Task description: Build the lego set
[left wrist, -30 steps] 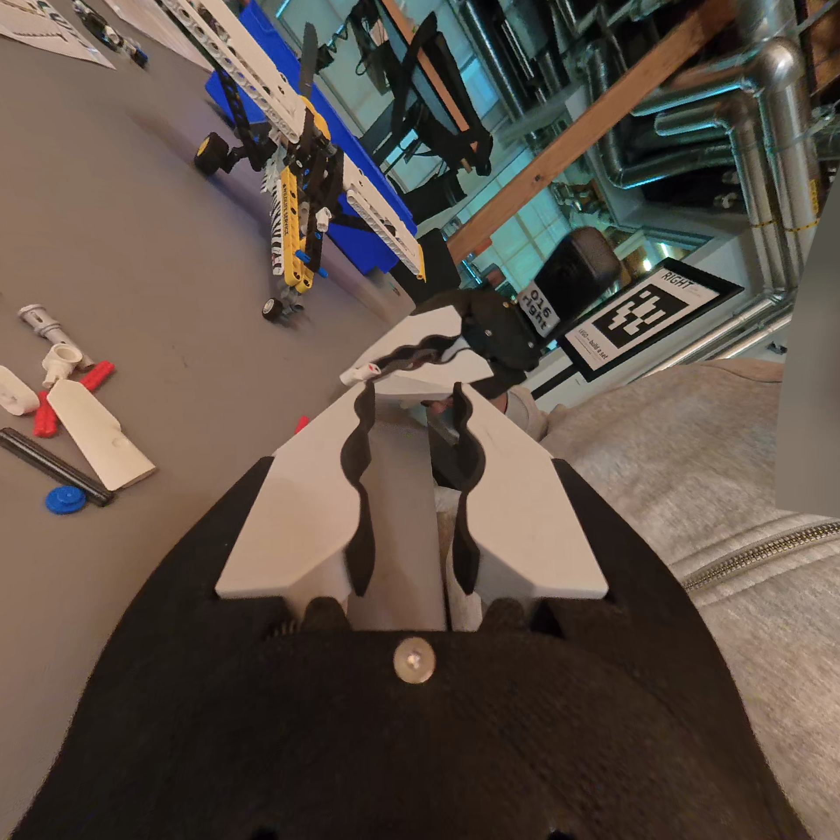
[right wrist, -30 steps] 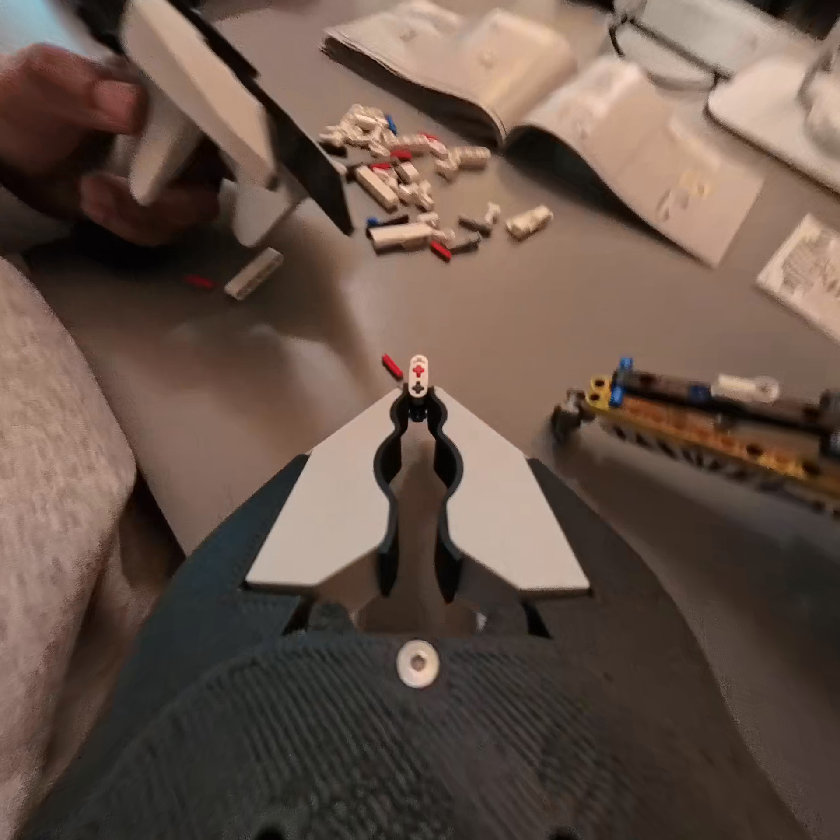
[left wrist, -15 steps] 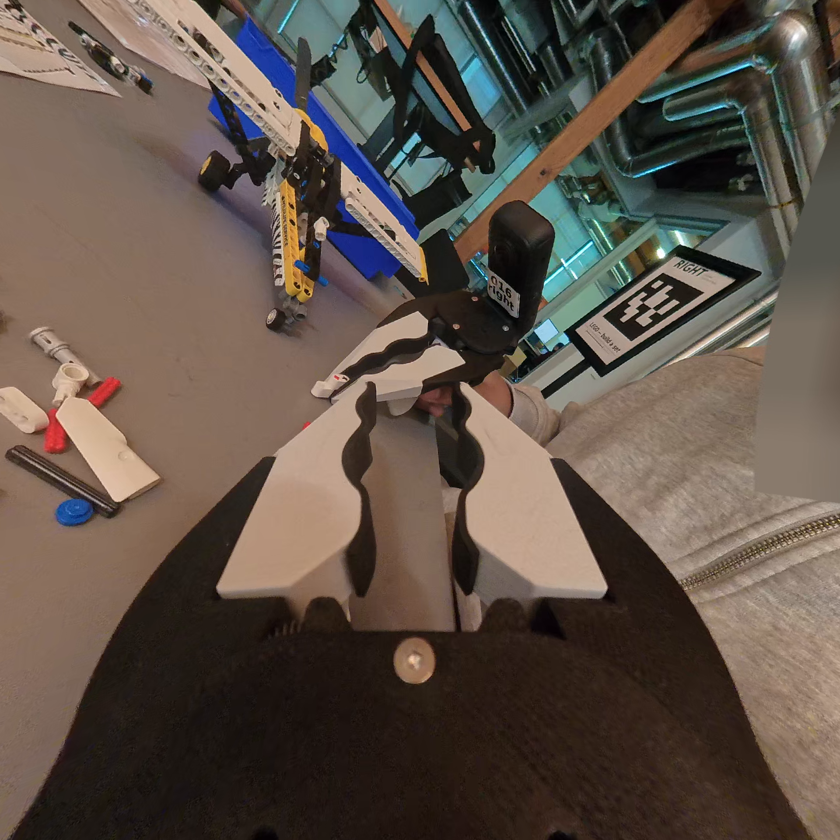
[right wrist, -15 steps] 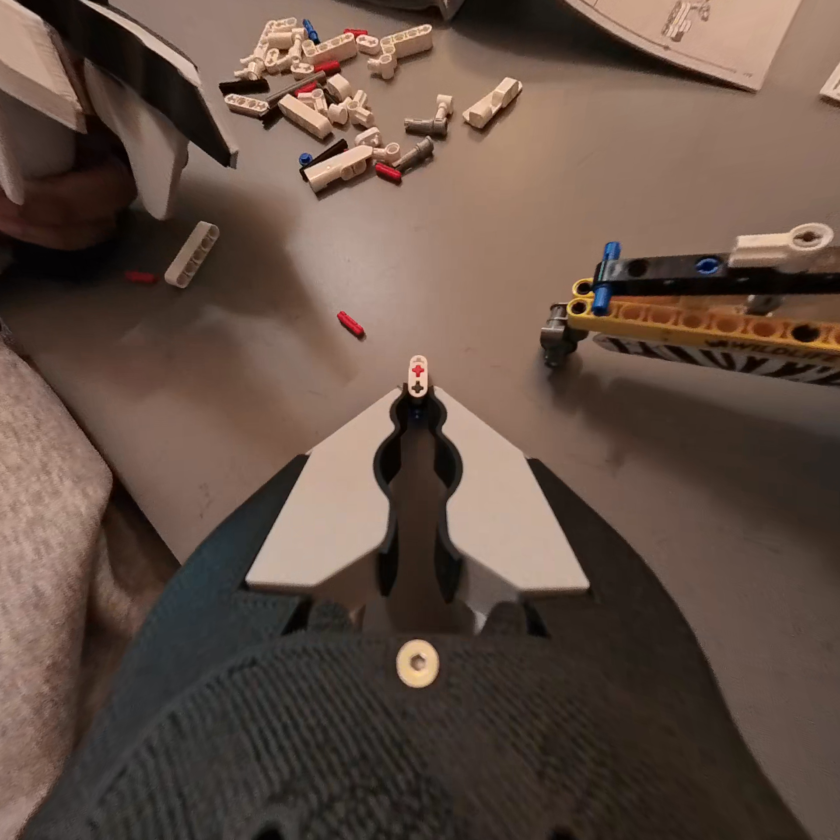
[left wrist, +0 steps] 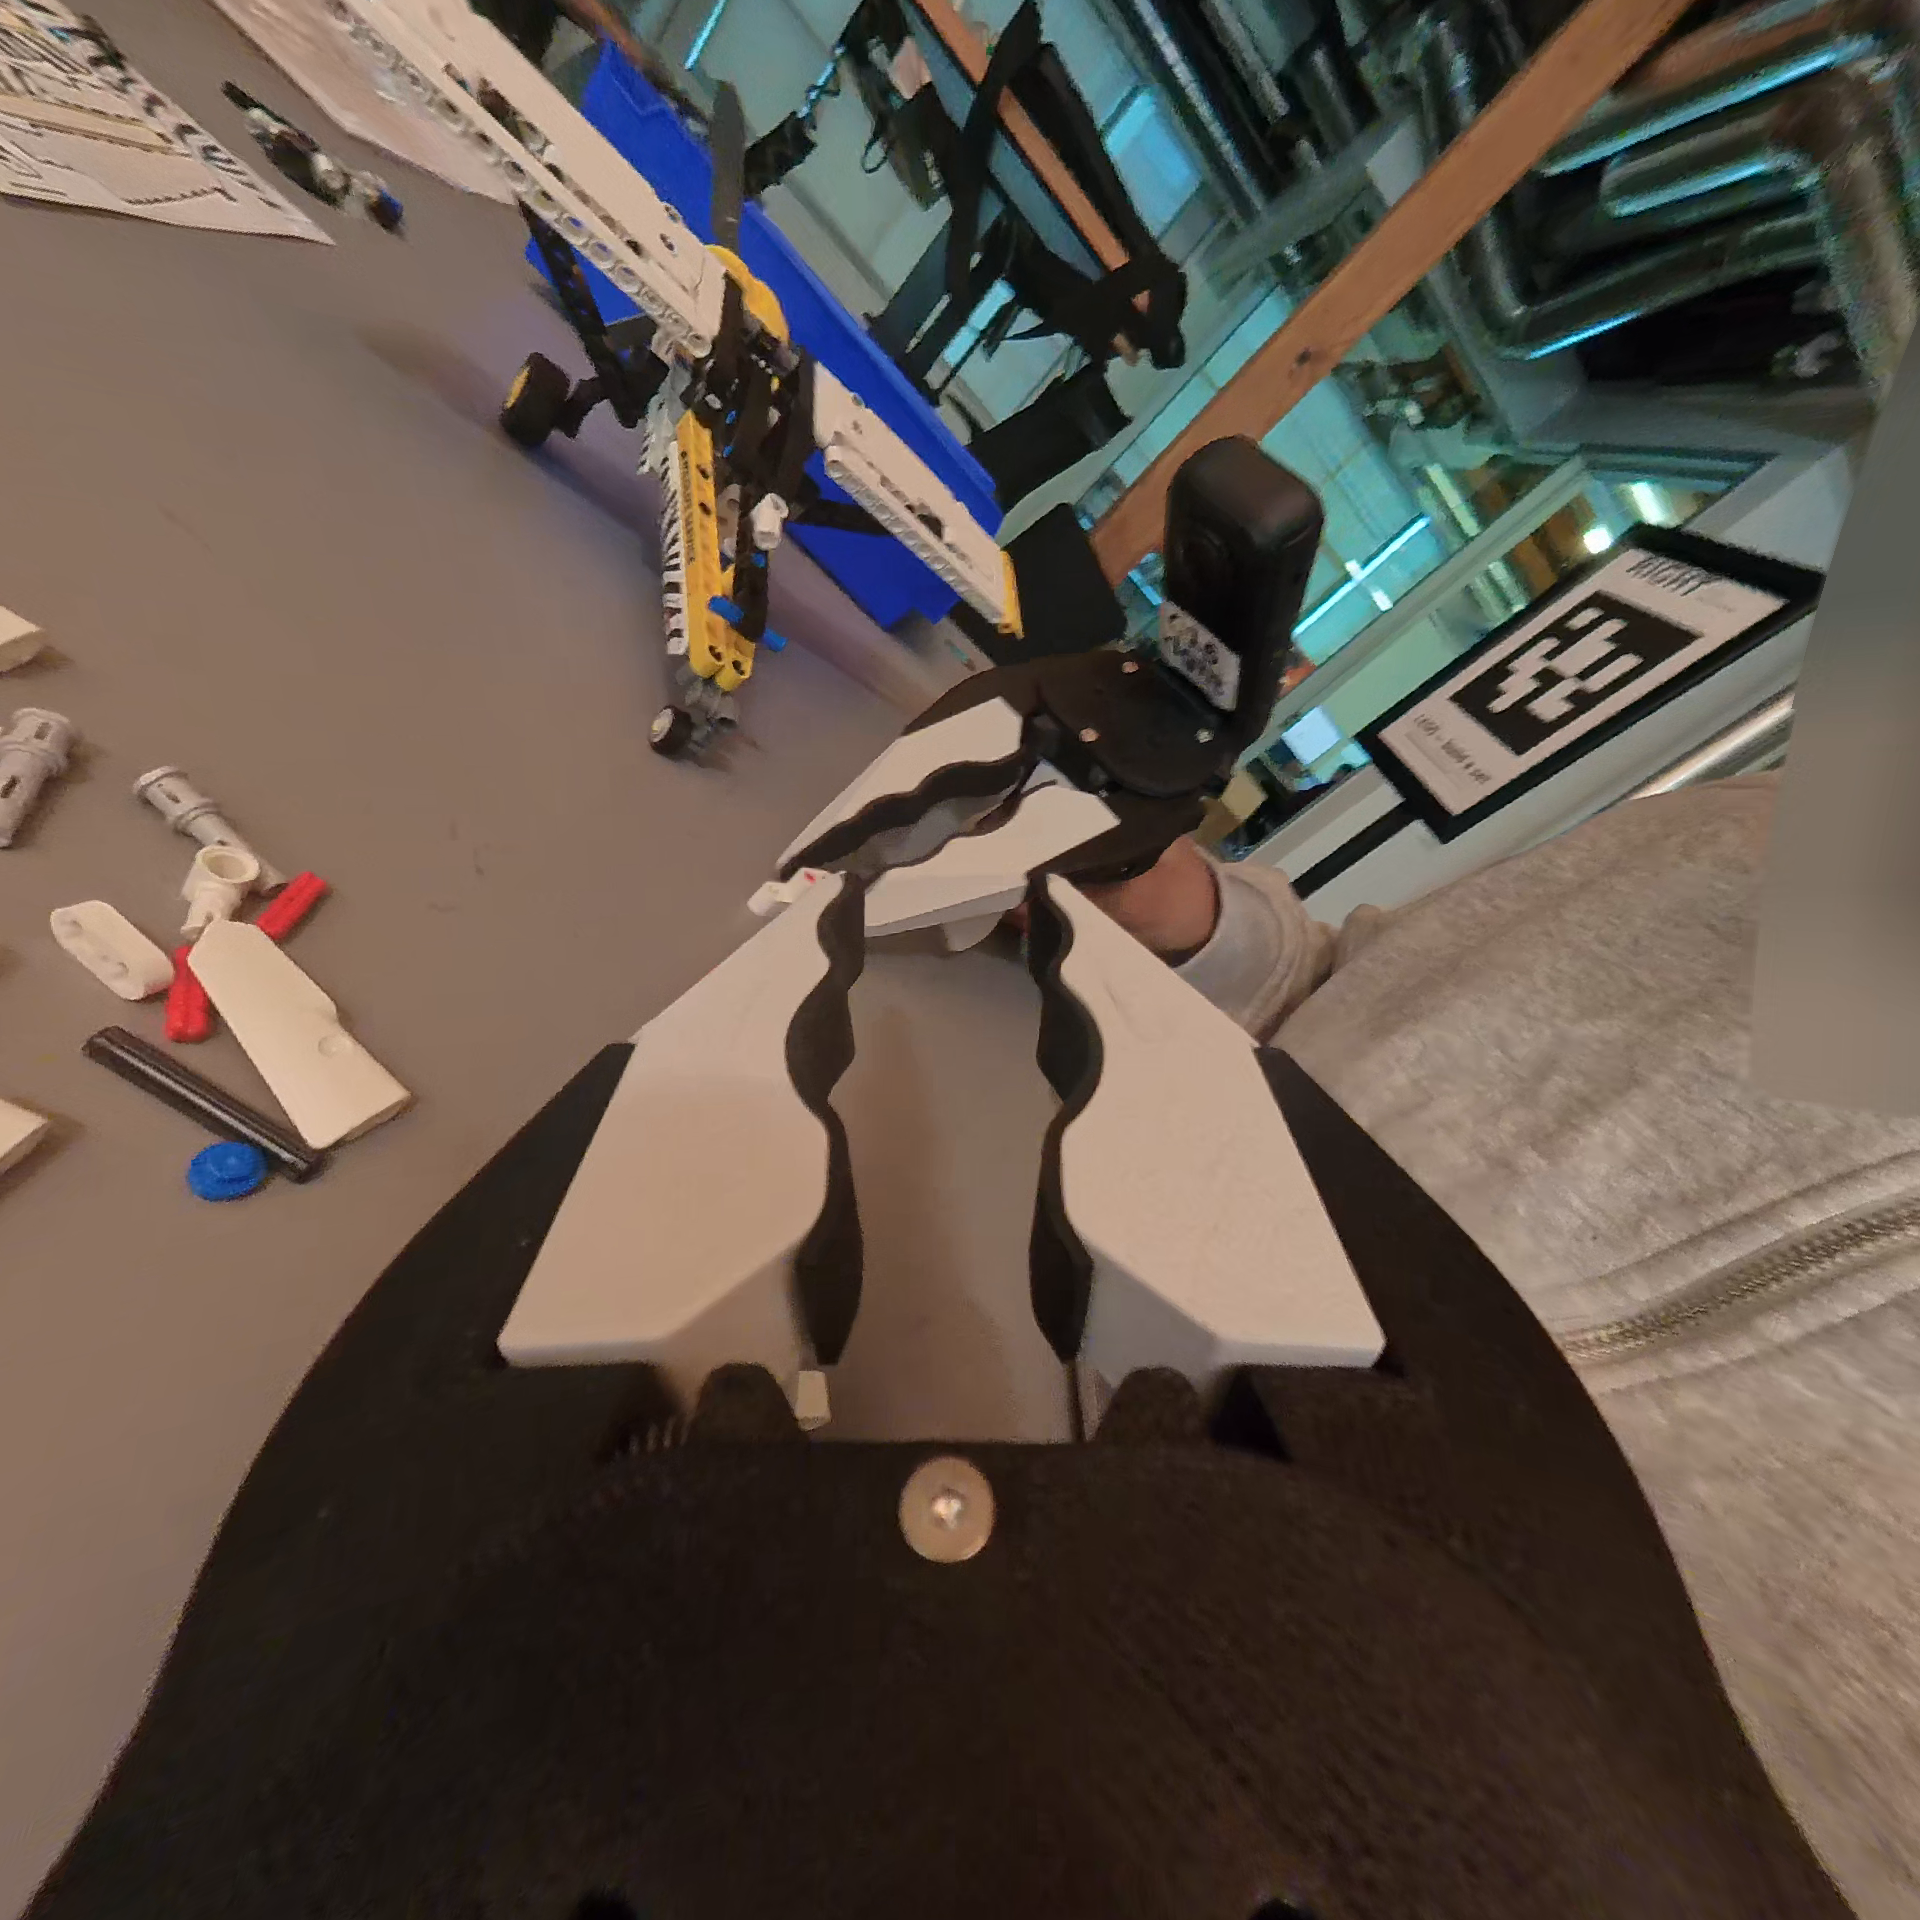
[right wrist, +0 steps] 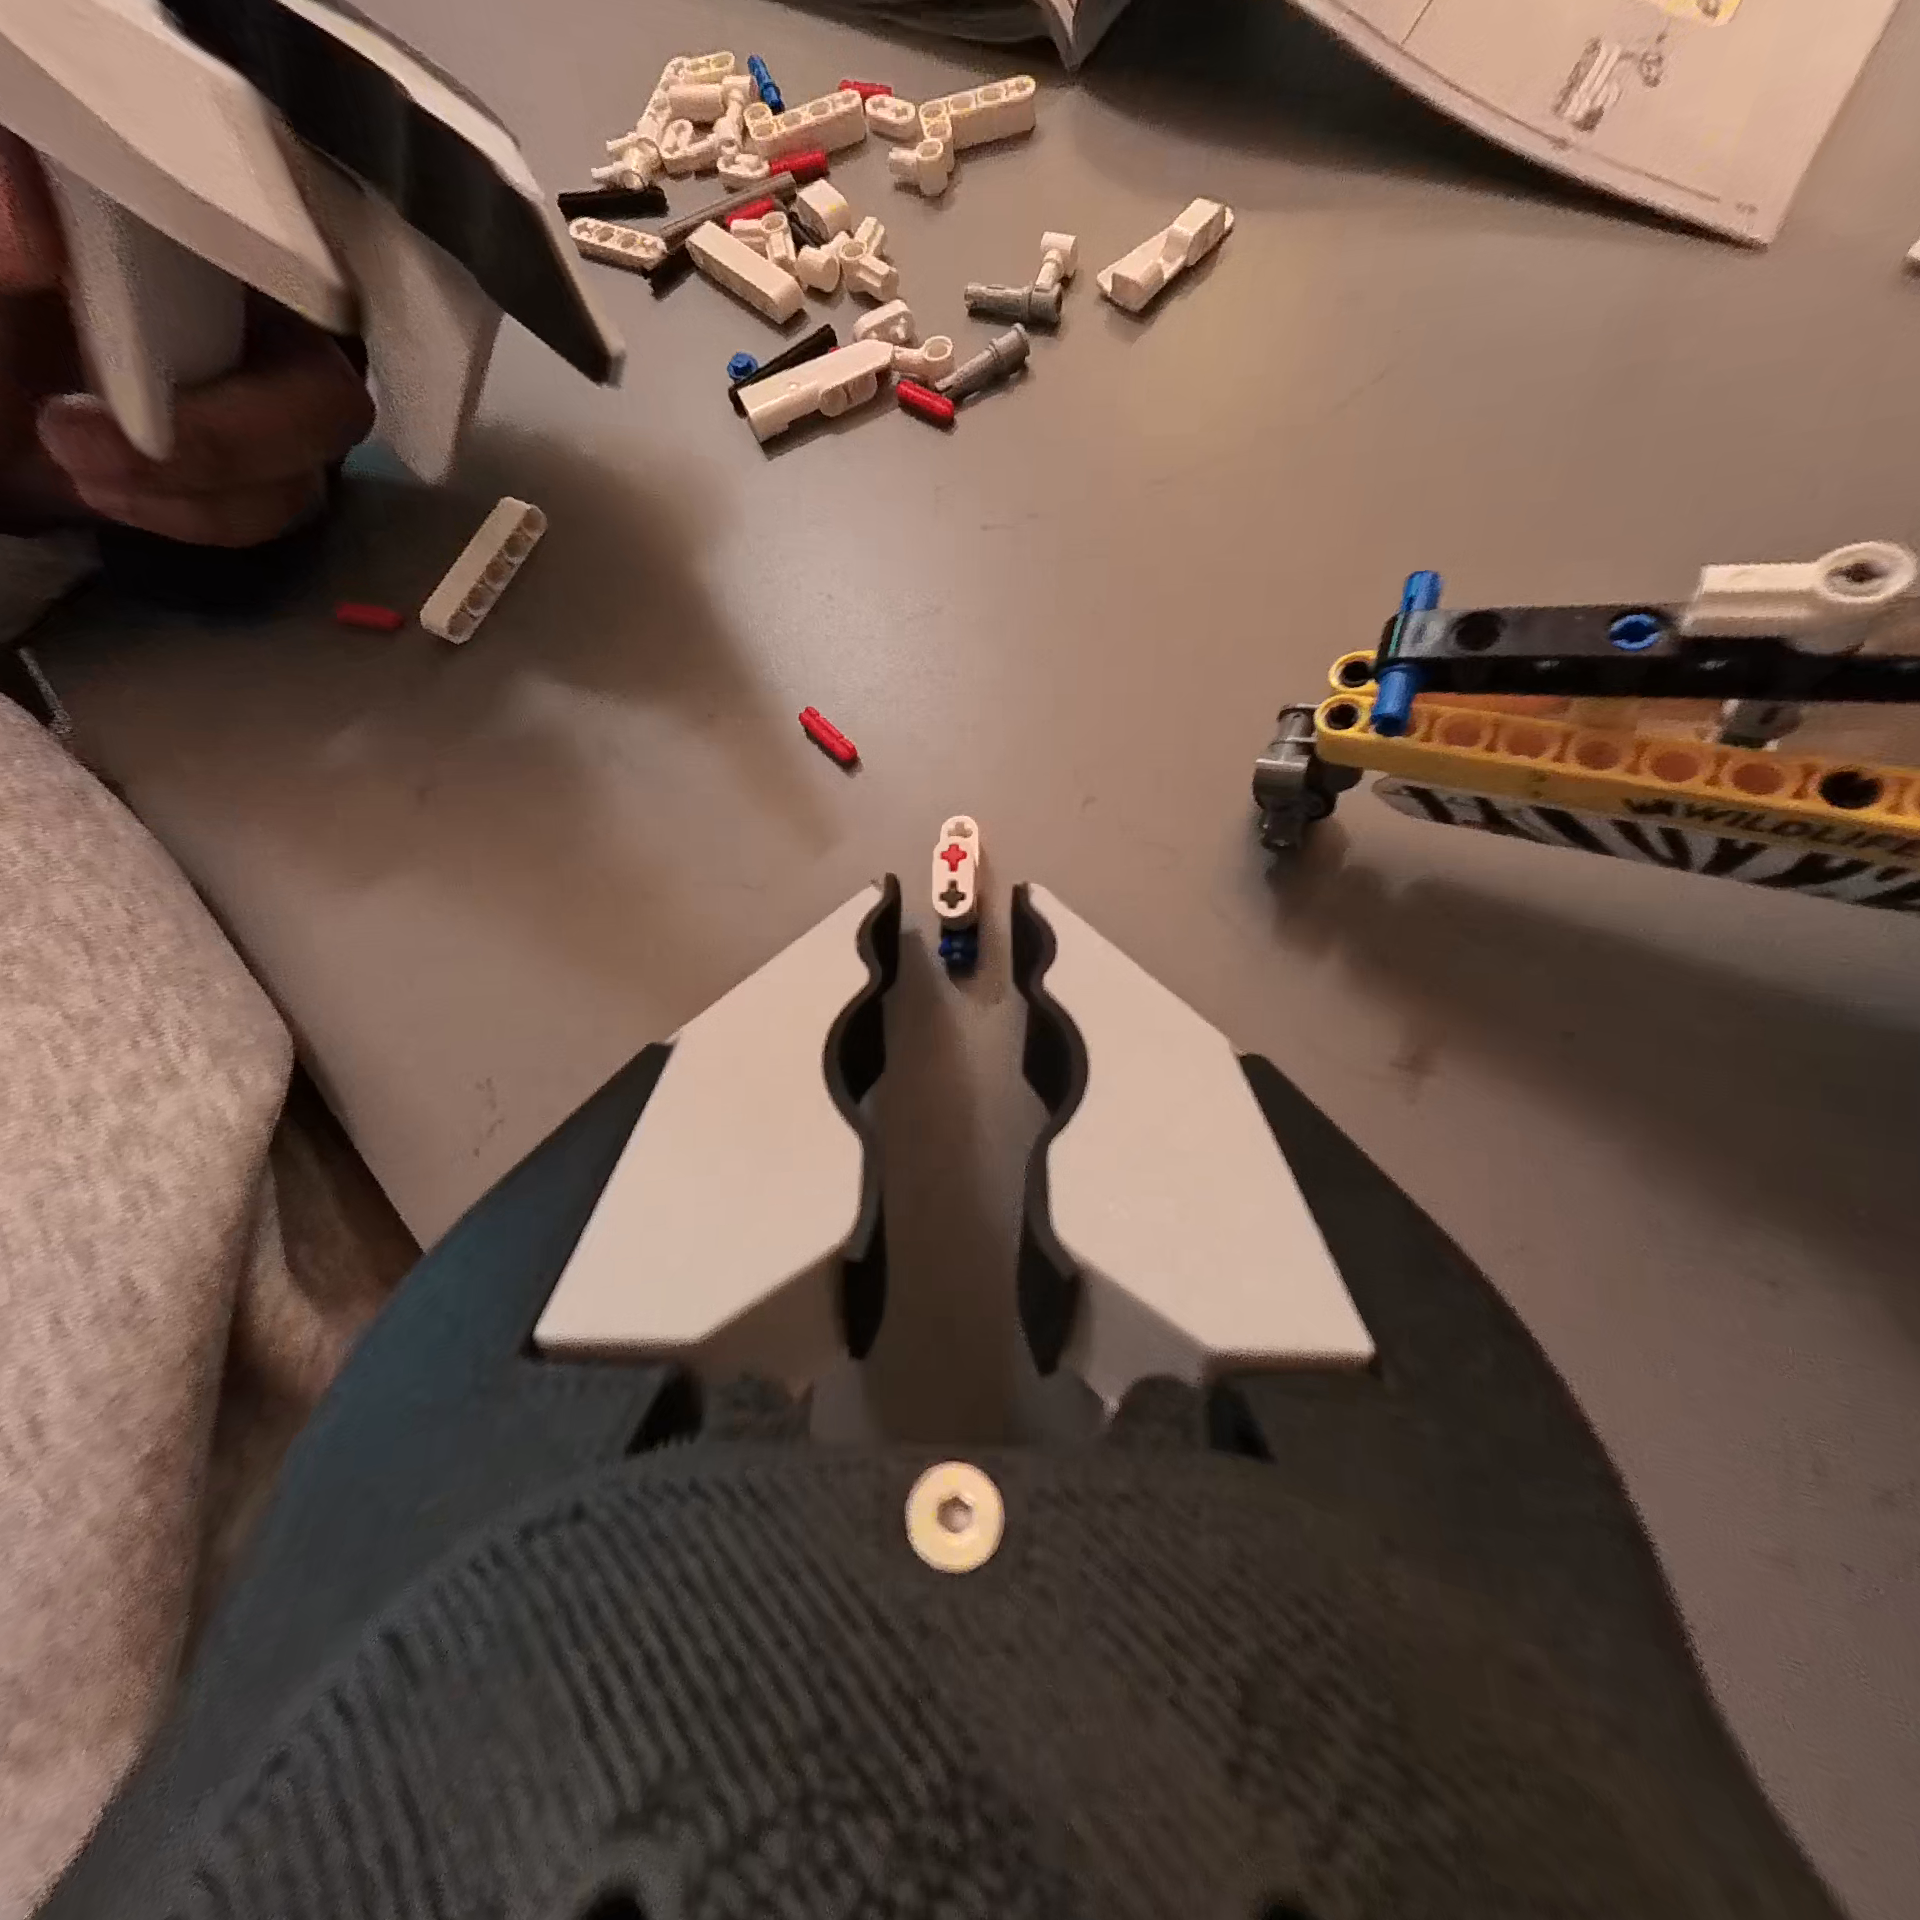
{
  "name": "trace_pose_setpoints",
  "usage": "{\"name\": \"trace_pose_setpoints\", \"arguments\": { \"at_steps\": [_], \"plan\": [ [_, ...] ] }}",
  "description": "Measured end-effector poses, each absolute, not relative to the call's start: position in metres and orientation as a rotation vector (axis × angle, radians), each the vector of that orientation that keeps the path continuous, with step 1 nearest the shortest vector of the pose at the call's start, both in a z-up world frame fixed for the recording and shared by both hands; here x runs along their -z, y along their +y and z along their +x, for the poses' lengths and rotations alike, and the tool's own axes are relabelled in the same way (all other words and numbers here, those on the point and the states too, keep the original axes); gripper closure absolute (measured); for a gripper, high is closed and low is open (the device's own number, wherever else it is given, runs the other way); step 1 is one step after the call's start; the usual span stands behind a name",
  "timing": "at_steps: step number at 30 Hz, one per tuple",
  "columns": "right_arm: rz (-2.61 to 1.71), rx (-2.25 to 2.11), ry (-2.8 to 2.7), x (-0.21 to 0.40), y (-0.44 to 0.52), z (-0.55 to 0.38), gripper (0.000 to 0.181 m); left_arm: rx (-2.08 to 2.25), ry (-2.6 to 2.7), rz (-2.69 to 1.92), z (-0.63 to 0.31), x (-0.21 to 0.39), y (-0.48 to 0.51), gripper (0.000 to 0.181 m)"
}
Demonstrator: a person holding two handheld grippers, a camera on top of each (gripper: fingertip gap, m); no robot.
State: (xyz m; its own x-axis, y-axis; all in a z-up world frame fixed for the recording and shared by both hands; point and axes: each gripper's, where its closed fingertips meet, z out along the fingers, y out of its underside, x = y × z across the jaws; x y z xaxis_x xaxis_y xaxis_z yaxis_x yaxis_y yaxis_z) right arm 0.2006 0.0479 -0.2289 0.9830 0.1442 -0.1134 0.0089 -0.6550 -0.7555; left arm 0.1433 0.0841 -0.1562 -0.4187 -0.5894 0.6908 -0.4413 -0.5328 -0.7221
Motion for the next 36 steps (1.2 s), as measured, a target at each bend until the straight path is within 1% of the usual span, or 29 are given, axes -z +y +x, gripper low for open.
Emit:
{"name": "trace_pose_setpoints", "arguments": {
  "at_steps": [5,8,12,16,18,22,24,27,30,33,36],
  "plan": [
    [-2.187,-0.158,-0.121,0.21,0.05,0.207,0.159,1.689,1.669,-1.708,0.154,0.185,0.079,0.158],
    [-2.142,-0.146,-0.123,0.201,0.051,0.21,0.16,1.405,1.832,-1.749,0.159,0.21,0.072,0.165],
    [-2.104,-0.153,-0.137,0.195,0.051,0.207,0.161,1.224,1.928,-1.721,0.167,0.222,0.069,0.164],
    [-2.098,-0.141,-0.159,0.195,0.05,0.205,0.161,1.073,1.977,-1.738,0.171,0.235,0.072,0.172],
    [-2.093,-0.132,-0.173,0.194,0.05,0.205,0.161,1.086,1.991,-1.722,0.171,0.234,0.069,0.178],
    [-2.068,-0.159,-0.22,0.188,0.05,0.197,0.16,1.174,1.968,-1.739,0.169,0.229,0.068,0.18],
    [-2.049,-0.224,-0.25,0.184,0.05,0.187,0.16,1.323,1.918,-1.685,0.17,0.214,0.063,0.18],
    [-2.004,-0.444,-0.215,0.174,0.051,0.172,0.158,1.515,1.853,-1.529,0.169,0.186,0.054,0.18],
    [-1.922,-0.627,-0.163,0.158,0.051,0.167,0.162,1.54,1.82,-1.428,0.166,0.172,0.053,0.18],
    [-1.887,-0.656,-0.158,0.152,0.052,0.169,0.17,1.648,1.777,-1.351,0.162,0.157,0.048,0.18],
    [-1.894,-0.702,-0.155,0.153,0.052,0.165,0.171,1.668,1.751,-1.288,0.159,0.149,0.048,0.18]
  ]
}}
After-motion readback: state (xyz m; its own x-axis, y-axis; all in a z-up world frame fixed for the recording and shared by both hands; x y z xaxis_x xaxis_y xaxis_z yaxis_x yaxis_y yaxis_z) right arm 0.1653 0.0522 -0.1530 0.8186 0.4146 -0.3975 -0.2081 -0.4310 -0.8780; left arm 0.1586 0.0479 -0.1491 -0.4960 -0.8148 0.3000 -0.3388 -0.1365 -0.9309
